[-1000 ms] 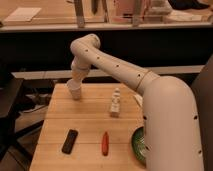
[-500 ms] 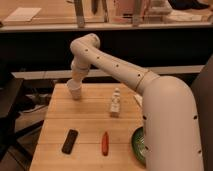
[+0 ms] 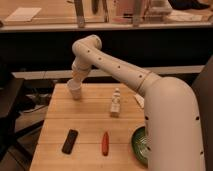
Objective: Pick up the ceramic cup
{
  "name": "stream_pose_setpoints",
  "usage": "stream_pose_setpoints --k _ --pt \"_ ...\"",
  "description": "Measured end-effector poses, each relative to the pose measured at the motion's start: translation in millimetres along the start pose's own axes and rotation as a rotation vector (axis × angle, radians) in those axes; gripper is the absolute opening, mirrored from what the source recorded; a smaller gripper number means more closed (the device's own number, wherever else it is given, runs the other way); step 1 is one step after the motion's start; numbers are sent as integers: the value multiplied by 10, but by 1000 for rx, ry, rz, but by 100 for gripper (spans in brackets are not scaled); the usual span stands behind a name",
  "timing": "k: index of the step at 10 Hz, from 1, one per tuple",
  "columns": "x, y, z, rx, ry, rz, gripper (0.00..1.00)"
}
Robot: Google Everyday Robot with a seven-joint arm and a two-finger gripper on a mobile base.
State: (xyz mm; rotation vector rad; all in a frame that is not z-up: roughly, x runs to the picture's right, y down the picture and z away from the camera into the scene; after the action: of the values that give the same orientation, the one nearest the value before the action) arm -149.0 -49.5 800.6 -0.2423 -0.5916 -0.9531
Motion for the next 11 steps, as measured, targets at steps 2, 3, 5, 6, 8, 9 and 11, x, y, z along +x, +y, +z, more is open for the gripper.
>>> stream_pose_setpoints --k 2,3,5,6,8,9,11 --pt "19 41 80 21 -6 3 58" --pt "35 78 127 23 -10 7 70" --pt "82 123 163 21 -10 10 80" --pt "108 130 199 17 -13 5 80" --pt "137 130 258 10 -22 -2 80" --pt "147 130 310 6 -31 -6 80" --pt "167 140 400 -1 -44 -8 80"
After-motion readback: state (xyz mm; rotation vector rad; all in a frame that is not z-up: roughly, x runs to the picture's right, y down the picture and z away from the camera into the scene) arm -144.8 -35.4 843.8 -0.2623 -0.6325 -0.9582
